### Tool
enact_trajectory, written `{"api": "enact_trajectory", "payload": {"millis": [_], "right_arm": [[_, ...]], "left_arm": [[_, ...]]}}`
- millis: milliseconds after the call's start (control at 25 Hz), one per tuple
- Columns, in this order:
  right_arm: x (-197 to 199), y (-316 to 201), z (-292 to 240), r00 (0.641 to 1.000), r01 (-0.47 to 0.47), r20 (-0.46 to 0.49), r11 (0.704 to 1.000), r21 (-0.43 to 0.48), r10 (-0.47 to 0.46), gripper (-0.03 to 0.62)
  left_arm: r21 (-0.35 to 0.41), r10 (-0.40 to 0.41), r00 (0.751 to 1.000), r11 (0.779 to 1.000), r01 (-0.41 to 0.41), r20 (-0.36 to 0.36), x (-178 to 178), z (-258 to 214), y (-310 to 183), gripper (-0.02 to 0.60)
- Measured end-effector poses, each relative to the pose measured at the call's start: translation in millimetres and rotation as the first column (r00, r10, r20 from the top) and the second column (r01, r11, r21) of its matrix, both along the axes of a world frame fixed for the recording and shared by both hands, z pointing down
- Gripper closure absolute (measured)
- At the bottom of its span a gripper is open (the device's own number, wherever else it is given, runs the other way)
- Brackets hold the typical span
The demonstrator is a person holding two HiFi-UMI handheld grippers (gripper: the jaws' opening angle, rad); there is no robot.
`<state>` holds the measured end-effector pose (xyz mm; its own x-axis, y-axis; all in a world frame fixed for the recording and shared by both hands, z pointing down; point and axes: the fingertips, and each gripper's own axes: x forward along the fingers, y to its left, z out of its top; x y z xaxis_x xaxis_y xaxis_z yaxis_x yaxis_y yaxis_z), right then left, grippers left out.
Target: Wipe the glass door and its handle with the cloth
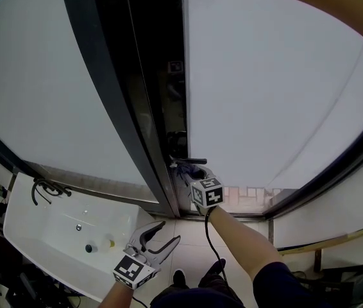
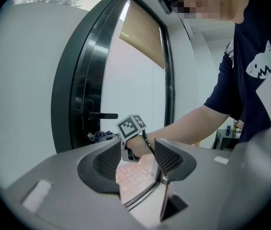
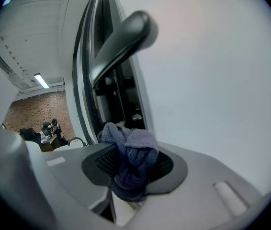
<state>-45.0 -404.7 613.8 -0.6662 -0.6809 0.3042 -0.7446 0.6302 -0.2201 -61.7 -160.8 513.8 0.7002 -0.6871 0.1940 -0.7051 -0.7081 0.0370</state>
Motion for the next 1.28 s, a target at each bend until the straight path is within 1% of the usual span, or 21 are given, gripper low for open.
{"api": "enact_trajectory", "payload": {"millis": [80,160,320,400,520,680,880,1040,1160,1280], "right_arm": [[7,3,2,1.0,-0.001,-0.02,1.0,-0.012,0.001,0.454],[6,11,12,0.997,0.026,-0.072,0.999,-0.037,-0.028,0.454],[-17,27,43,0.976,0.107,-0.179,0.988,-0.113,-0.126,0.454],[-29,26,47,0.97,0.123,-0.194,0.986,-0.117,-0.144,0.454],[-37,7,34,0.982,0.09,-0.155,0.99,-0.112,-0.107,0.454],[-36,-4,24,0.995,0.039,-0.089,0.985,-0.169,-0.055,0.454],[-28,-5,14,0.997,0.025,-0.067,0.99,-0.142,-0.035,0.451],[-14,-6,8,0.999,-0.016,-0.049,0.994,-0.107,0.01,0.451],[-3,-2,4,0.999,-0.029,-0.028,0.995,-0.099,0.027,0.453],[11,14,-4,0.999,-0.041,0.009,0.995,-0.087,0.042,0.453]], "left_arm": [[-0.01,-0.004,1.0,1.0,0.004,-0.006,1,-4,1,0.365],[-0.009,-0.005,1.0,1.0,0.005,-0.009,1,-5,3,0.365],[0.011,-0.007,1.0,1.0,0.007,-0.009,-1,-2,5,0.365],[0.005,-0.015,1.0,1.0,0.015,-0.015,0,-6,5,0.365],[-0.004,-0.03,1.0,1.0,0.03,-0.006,-2,-8,4,0.365],[0.006,-0.041,0.999,0.999,0.041,-0.024,-4,-9,6,0.365],[0.001,-0.044,0.999,0.999,0.044,-0.024,-5,-10,7,0.365],[0.004,-0.046,0.999,0.999,0.046,-0.01,-5,-13,6,0.365],[0.018,-0.02,0.999,1.0,0.021,-0.024,-1,-14,9,0.365],[0.016,-0.007,1.0,1.0,0.007,-0.026,-1,-14,13,0.365]]}}
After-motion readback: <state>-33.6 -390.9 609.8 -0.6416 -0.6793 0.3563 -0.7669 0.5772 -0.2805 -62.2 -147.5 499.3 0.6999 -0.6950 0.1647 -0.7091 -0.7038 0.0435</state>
